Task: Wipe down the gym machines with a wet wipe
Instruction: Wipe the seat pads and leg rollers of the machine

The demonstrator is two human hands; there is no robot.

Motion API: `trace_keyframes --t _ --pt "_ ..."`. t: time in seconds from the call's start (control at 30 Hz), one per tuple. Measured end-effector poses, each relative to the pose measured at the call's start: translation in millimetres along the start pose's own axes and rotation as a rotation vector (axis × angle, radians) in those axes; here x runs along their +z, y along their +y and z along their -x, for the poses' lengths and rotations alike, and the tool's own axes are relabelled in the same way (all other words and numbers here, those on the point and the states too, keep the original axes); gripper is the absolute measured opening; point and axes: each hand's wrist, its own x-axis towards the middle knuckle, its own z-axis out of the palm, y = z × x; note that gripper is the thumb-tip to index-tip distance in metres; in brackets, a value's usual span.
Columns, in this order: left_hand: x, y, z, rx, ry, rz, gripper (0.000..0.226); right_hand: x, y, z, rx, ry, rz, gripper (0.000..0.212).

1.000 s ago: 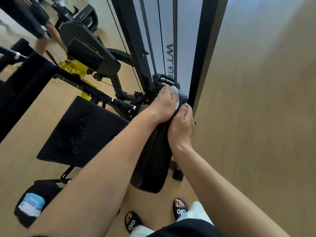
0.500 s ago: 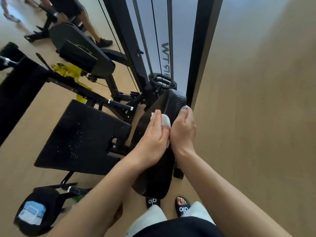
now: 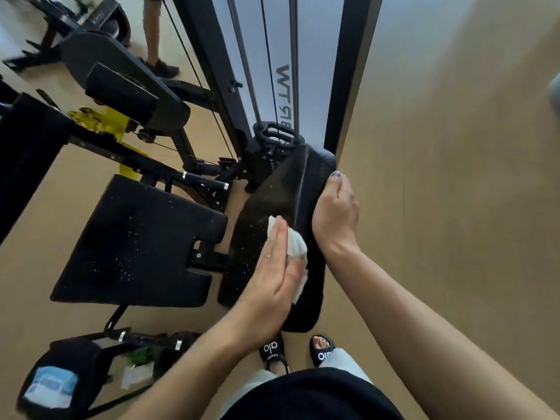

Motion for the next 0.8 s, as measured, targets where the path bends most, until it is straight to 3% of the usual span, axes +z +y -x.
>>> trace_keyframes --t 0.13,0.4,0.63,0.8 --pt "13 -2 49 0.000 -0.002 -0.095 0.061 0 1 1 0.003 0.020 0.033 0.042" --pt "-6 9 -60 -0.097 0.030 0.064 0.062 2 -2 6 -0.012 0.024 0.085 0.039" --pt "15 -25 74 0.028 -0.007 -0.062 0.060 -2 -2 14 -0.025 0.005 0.094 0.039" --pt "18 -41 62 0.008 0.050 0.043 0.058 -2 -2 13 -0.037 0.000 0.124 0.041"
